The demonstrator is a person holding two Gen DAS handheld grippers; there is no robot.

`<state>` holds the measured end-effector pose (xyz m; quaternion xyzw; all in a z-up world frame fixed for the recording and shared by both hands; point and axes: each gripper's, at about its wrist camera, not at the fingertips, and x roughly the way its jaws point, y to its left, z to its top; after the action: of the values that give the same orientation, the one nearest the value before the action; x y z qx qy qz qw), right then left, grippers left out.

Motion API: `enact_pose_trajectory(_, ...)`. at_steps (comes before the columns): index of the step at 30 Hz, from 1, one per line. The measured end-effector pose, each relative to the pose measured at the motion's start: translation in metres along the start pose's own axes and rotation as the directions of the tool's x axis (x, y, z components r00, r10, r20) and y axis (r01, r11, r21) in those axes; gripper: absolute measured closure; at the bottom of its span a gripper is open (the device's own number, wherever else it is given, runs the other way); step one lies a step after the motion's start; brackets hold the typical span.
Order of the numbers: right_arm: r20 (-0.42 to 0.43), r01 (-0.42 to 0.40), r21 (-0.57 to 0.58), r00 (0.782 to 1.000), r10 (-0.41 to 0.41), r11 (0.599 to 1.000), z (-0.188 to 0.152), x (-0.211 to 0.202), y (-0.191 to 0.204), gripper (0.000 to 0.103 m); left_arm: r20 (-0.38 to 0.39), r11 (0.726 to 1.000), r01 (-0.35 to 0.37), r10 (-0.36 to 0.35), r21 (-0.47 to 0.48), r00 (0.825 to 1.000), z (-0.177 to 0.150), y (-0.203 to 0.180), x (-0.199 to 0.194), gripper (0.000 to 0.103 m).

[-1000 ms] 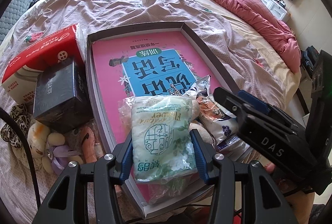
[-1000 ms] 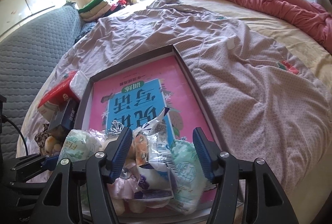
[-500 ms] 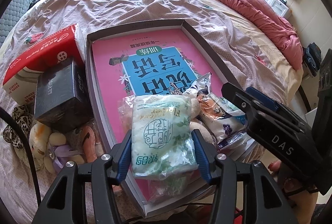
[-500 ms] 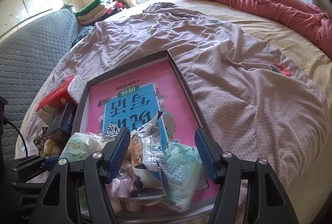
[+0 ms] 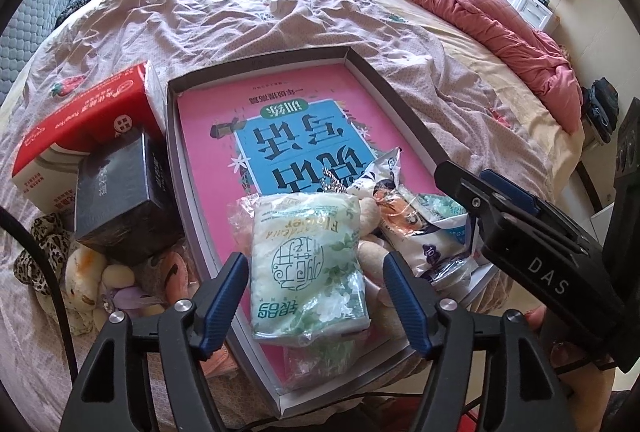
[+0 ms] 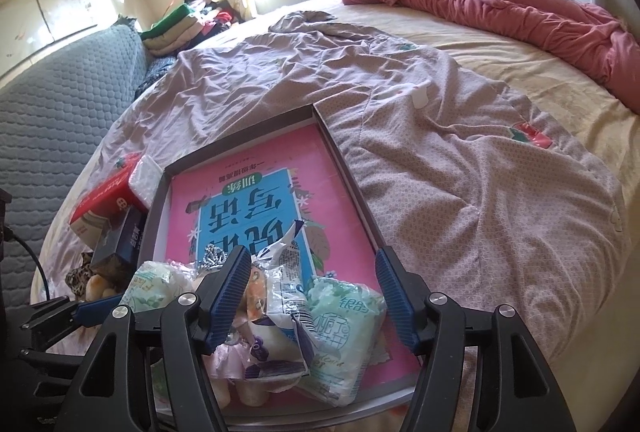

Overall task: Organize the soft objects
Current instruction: 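Lower the snack bag onto the tray and open the right tool while the left releases the tissue pack, then withdraw both open tools from the tray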

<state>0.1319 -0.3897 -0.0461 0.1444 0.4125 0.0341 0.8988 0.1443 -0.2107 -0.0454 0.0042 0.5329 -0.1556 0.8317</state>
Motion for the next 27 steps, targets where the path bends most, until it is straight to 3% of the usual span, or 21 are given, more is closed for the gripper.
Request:
enact_pose_trajectory(2, 0.008, 0.002, 0.007, 1.000, -0.002, 1.000, 0.001, -0.003, -0.002, 0.030, 0.012, 1.000, -0.004, 0.004, 0.000, 1.000, 0.001, 0.001, -0.003, 0.031)
enact_pose_trajectory(27, 0.078, 0.040, -0.023, 0.996, -0.038, 0.999, 0.008, -0.033, 0.012, 0.027, 0.112, 0.998, -0.056, 0.059, -0.025, 0.992, -0.008, 0.013, -0.054, 0.024)
